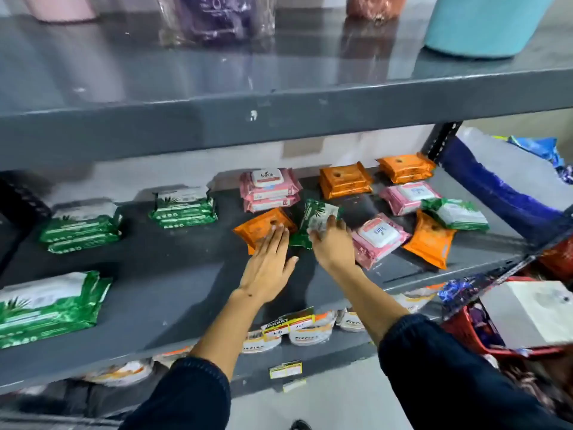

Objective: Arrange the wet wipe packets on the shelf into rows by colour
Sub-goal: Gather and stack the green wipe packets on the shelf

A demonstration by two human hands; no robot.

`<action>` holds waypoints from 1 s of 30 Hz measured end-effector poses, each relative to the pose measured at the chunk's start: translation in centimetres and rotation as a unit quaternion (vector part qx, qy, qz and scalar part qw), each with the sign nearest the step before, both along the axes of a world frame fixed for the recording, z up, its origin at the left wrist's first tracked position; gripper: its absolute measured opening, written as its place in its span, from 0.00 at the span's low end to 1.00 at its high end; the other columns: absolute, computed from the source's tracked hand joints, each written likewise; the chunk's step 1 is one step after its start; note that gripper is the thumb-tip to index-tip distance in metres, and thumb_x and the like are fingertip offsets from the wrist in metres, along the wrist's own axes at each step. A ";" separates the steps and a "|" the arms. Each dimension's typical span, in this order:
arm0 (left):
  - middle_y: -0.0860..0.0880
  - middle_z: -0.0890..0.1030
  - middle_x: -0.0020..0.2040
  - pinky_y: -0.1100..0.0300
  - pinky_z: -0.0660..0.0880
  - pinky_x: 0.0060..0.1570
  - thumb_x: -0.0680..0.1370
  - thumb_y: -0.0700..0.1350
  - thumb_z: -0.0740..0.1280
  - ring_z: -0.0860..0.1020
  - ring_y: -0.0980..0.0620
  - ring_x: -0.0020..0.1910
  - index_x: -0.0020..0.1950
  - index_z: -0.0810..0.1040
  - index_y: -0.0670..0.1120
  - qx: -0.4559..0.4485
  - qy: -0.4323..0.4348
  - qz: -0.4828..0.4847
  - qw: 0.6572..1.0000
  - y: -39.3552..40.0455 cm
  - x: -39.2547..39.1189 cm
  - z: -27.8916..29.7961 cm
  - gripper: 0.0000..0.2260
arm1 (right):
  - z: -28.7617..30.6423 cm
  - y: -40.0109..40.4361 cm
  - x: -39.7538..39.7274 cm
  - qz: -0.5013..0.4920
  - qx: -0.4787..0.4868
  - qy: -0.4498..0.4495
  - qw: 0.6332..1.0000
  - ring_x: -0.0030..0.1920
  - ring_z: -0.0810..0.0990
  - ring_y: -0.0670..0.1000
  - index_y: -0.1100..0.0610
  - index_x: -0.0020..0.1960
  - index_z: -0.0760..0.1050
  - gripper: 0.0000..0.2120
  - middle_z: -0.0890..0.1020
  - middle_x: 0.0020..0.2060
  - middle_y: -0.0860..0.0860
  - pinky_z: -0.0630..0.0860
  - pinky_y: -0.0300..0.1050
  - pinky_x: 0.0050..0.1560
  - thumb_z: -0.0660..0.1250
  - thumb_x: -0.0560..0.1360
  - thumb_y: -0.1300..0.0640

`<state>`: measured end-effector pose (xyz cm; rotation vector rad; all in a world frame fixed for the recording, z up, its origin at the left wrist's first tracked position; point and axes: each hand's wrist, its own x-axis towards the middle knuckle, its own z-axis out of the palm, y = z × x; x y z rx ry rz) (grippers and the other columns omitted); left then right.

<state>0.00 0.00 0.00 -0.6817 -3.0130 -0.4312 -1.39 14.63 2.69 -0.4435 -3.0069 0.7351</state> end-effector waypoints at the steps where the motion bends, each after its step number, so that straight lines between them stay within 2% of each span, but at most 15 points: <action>1: 0.44 0.48 0.78 0.56 0.46 0.75 0.82 0.52 0.52 0.46 0.48 0.77 0.76 0.47 0.41 -0.004 0.003 0.005 1.000 -0.2 -0.4 -0.2 0.28 | 0.0 -0.2 -0.7 0.005 0.016 -0.018 1.000 0.70 0.64 0.65 0.68 0.73 0.55 0.32 0.64 0.71 0.67 0.62 0.55 0.69 0.57 0.80 0.47; 4: 0.44 0.48 0.78 0.56 0.46 0.75 0.82 0.53 0.52 0.45 0.49 0.77 0.76 0.47 0.41 -0.003 -0.005 0.012 1.000 -0.9 -1.1 -0.7 0.28 | -0.2 -0.7 -2.2 -0.014 0.031 -0.066 0.997 0.73 0.59 0.65 0.68 0.74 0.50 0.40 0.58 0.73 0.67 0.59 0.55 0.72 0.56 0.77 0.39; 6: 0.45 0.48 0.78 0.56 0.45 0.75 0.82 0.53 0.52 0.45 0.49 0.77 0.76 0.47 0.41 0.000 -0.007 0.008 1.000 -1.2 -1.6 -0.9 0.28 | -0.6 -1.2 -3.0 -0.020 0.034 -0.088 0.995 0.73 0.58 0.65 0.67 0.75 0.49 0.42 0.58 0.73 0.67 0.60 0.55 0.72 0.57 0.76 0.37; 11: 0.43 0.49 0.78 0.56 0.45 0.75 0.81 0.53 0.53 0.47 0.47 0.77 0.76 0.49 0.41 -0.008 0.000 0.014 1.000 -2.1 -1.4 -1.6 0.28 | -0.5 -1.7 -3.5 -0.017 0.026 -0.122 0.992 0.73 0.58 0.65 0.65 0.75 0.50 0.41 0.57 0.74 0.65 0.61 0.56 0.72 0.64 0.74 0.43; 16: 0.38 0.67 0.72 0.49 0.57 0.71 0.78 0.55 0.48 0.66 0.40 0.72 0.71 0.65 0.37 -0.014 -0.012 0.034 0.999 -2.7 1.1 -3.4 0.29 | -0.6 -2.1 -2.6 -0.002 0.019 -0.132 0.991 0.74 0.58 0.62 0.61 0.74 0.52 0.38 0.60 0.74 0.59 0.56 0.59 0.75 0.66 0.70 0.54; 18: 0.38 0.64 0.73 0.50 0.56 0.73 0.79 0.54 0.50 0.62 0.41 0.74 0.72 0.62 0.38 -0.009 -0.019 0.042 0.999 -2.7 1.3 -3.5 0.27 | -0.8 -2.2 -2.0 -0.004 0.016 -0.128 0.992 0.73 0.58 0.62 0.60 0.72 0.56 0.35 0.64 0.72 0.58 0.55 0.61 0.74 0.66 0.68 0.57; 21: 0.42 0.56 0.77 0.54 0.47 0.76 0.81 0.53 0.53 0.52 0.45 0.77 0.75 0.54 0.40 0.003 -0.034 0.037 0.999 -2.7 1.1 -3.9 0.26 | -0.6 -2.1 -1.5 0.003 0.013 -0.166 0.986 0.73 0.57 0.63 0.58 0.70 0.57 0.36 0.64 0.70 0.59 0.54 0.63 0.74 0.67 0.65 0.59; 24: 0.42 0.56 0.77 0.55 0.46 0.76 0.82 0.53 0.52 0.52 0.46 0.77 0.75 0.54 0.40 0.001 -0.033 0.038 0.999 -2.8 1.1 -4.3 0.26 | -0.3 -1.6 -1.0 0.009 0.032 -0.203 0.979 0.70 0.62 0.64 0.57 0.68 0.57 0.37 0.66 0.67 0.61 0.62 0.62 0.70 0.72 0.63 0.59; 27: 0.42 0.56 0.77 0.55 0.46 0.76 0.82 0.52 0.51 0.52 0.45 0.77 0.75 0.55 0.41 -0.003 -0.036 0.032 0.999 -2.9 1.2 -4.0 0.25 | -0.4 -1.1 -0.5 -0.005 0.030 -0.159 0.987 0.66 0.68 0.64 0.57 0.68 0.58 0.34 0.71 0.64 0.61 0.68 0.60 0.66 0.70 0.66 0.60; 30: 0.40 0.60 0.76 0.52 0.51 0.75 0.81 0.52 0.52 0.57 0.43 0.76 0.73 0.60 0.40 0.003 -0.045 0.041 0.998 -3.6 1.7 -3.8 0.24 | -0.1 -0.9 -0.2 -0.039 0.018 -0.091 0.995 0.65 0.69 0.64 0.57 0.68 0.59 0.33 0.72 0.63 0.62 0.67 0.59 0.65 0.70 0.67 0.58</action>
